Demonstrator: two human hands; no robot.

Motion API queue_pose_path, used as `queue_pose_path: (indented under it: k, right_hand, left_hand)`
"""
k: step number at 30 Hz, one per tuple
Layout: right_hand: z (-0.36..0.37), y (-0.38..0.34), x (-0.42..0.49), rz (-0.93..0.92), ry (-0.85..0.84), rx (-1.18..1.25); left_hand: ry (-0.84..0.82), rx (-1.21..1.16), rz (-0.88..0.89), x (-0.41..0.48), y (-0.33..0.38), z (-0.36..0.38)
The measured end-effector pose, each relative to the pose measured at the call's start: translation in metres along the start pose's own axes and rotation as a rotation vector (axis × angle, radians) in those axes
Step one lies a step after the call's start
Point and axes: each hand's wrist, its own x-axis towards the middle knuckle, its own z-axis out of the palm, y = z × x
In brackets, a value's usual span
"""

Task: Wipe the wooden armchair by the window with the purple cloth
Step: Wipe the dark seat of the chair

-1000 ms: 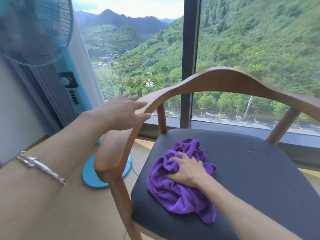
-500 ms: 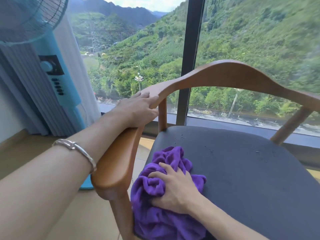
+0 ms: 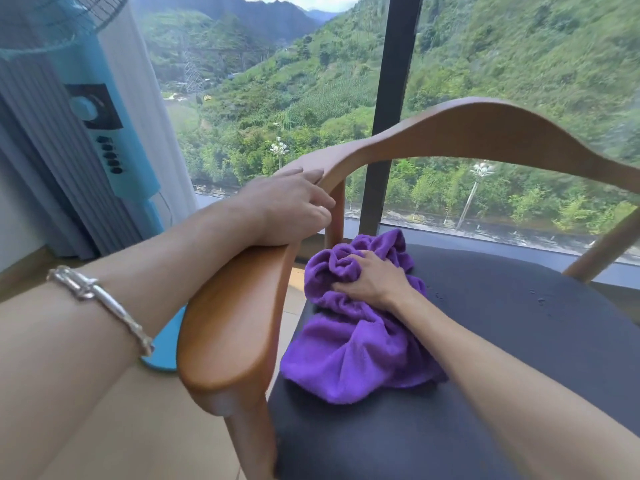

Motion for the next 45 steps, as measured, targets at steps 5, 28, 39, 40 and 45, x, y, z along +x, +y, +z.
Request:
queue_pose_path:
  k: [5, 28, 39, 40, 45]
  right_hand:
    - [0.013, -0.022, -0.11, -0.235, -0.102, -0.044]
    - [0.007, -0.007, 0.044, 0.004, 0.015, -0.065]
    - [0.018, 0.024, -0.145, -0.38, -0.04, -0.053]
    - [0.023, 0.027, -0.165, -0.415, -0.026, -0.032]
    - [0.024, 0.032, -0.147, -0.393, -0.025, -0.058]
  left_hand:
    - [0.017, 0.016, -0.001, -0.003, 0.002, -0.002]
    - [0.054, -0.054, -0.049, 0.001, -0.001, 0.005]
    - [0.033, -0.027, -0.063, -0.003, 0.011, -0.001]
    - [0.027, -0.021, -0.063, -0.004, 0.012, -0.001]
    - [-0.021, 0.002, -0.062, -0.005, 0.012, 0.001]
